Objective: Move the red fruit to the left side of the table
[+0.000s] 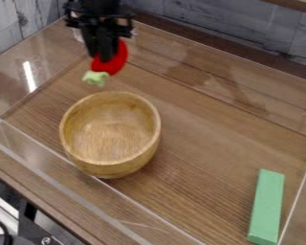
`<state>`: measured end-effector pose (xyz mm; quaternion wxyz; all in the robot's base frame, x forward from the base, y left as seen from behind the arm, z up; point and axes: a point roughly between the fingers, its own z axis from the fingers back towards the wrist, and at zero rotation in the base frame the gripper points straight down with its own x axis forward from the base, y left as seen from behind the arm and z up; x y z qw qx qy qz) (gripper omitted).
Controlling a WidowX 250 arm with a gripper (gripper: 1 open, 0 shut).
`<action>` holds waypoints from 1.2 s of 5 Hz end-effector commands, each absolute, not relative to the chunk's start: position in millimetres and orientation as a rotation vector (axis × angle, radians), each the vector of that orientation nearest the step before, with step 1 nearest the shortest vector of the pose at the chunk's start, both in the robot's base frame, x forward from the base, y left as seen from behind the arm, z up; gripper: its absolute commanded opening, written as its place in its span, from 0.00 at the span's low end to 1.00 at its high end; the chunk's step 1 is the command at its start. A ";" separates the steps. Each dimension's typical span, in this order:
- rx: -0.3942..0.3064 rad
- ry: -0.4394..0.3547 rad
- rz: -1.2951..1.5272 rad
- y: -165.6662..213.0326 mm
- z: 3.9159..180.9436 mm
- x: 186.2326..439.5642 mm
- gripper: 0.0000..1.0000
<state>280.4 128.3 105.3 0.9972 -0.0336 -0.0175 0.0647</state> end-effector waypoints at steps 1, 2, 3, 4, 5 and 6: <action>-0.031 -0.087 0.126 156.6 111.2 295.0 0.00; -0.028 -0.080 0.140 174.3 99.8 300.8 0.00; -0.033 -0.074 0.148 180.1 90.9 307.7 0.00; -0.039 -0.071 0.149 181.2 83.0 314.0 0.00; -0.046 -0.068 0.145 177.2 76.1 321.3 0.00; -0.053 -0.067 0.147 174.2 70.5 328.3 0.00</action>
